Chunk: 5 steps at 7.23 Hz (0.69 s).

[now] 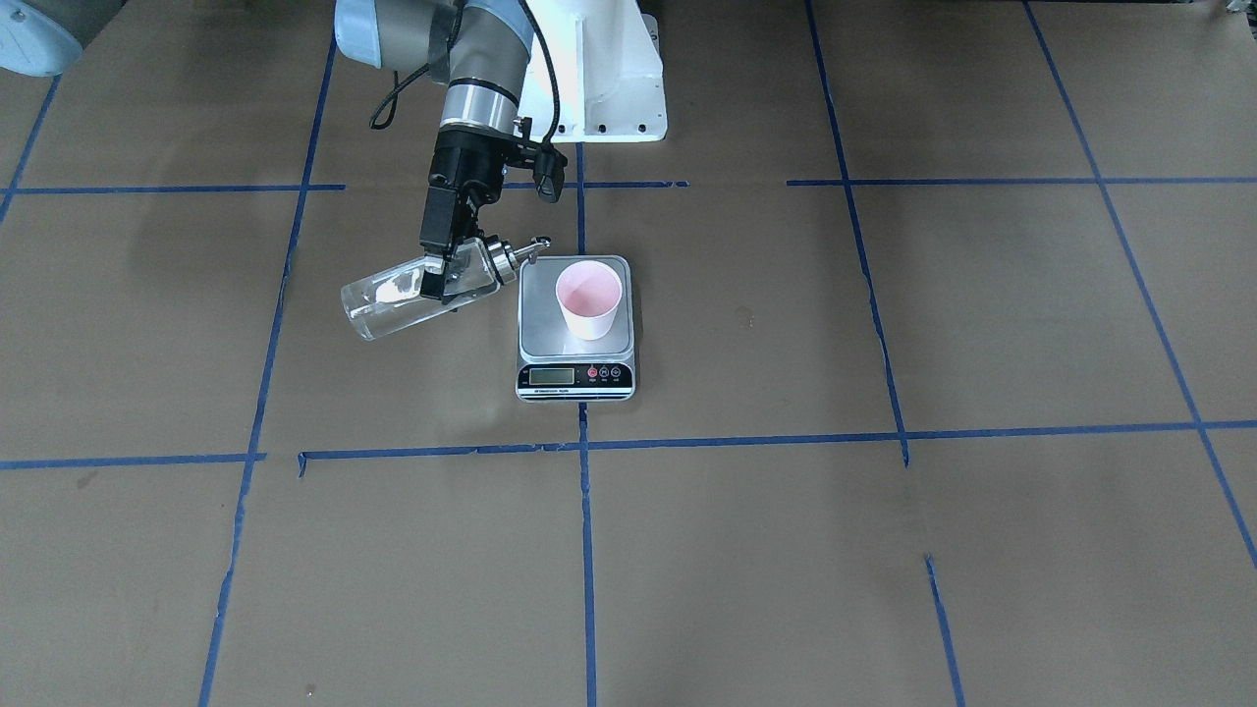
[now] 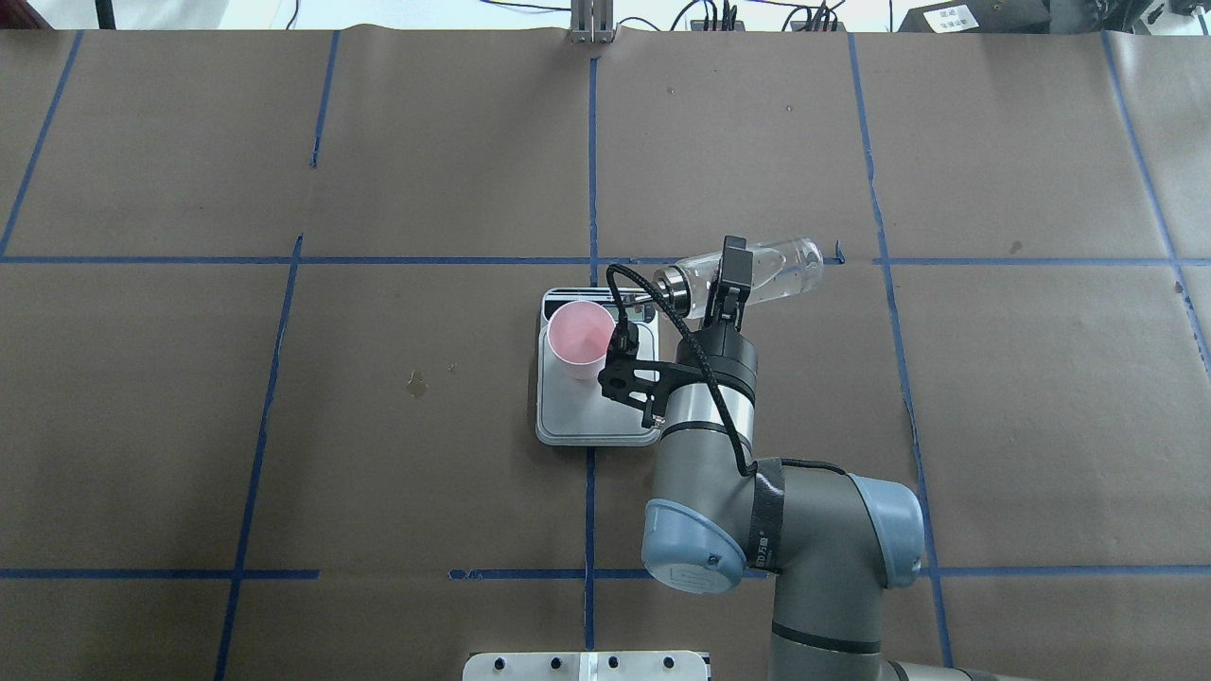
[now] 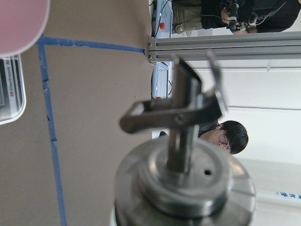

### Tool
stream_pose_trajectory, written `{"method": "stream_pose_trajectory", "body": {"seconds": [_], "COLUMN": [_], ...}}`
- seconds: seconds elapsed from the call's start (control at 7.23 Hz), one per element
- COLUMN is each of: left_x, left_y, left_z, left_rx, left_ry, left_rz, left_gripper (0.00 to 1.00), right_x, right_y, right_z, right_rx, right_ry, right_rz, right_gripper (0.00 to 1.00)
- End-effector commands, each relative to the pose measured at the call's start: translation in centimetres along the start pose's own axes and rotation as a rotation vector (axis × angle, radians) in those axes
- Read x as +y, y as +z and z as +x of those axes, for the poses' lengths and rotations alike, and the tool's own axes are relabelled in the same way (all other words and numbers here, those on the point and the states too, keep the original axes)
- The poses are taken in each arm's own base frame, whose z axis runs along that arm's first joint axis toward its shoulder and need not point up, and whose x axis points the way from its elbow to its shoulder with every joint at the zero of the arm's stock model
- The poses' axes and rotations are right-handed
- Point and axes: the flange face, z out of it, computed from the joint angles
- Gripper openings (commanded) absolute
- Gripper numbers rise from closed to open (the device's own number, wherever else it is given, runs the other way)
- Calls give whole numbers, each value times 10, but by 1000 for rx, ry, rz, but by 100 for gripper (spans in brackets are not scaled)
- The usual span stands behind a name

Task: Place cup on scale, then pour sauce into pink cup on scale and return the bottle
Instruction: 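Tilt the bottle spout down into the pink cup with the right gripper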

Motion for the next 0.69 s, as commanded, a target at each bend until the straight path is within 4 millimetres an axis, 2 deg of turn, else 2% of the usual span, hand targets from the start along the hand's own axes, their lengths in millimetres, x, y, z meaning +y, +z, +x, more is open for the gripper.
{"method": "stream_pose_trajectory", "body": {"seconds": [0.0, 0.28, 0.42, 0.55], "left_x": [0, 0, 0, 0], "left_y": [0, 0, 0, 0], "left_z": [0, 0, 0, 0], "left_rx": [0, 0, 0, 0], "left_ry": [1, 1, 1, 1], "left_rz": [0, 0, 0, 0], "left_gripper": [100, 100, 100, 100], "right_x": [-18, -23, -22, -22], "right_y": [1, 9, 19, 22], "right_z": [4, -5, -19, -24], "right_rx": [12, 19, 47, 61], "right_ry": [-47, -73, -114, -165], "right_rz": [0, -16, -31, -38], "right_gripper": [0, 0, 0, 0]}}
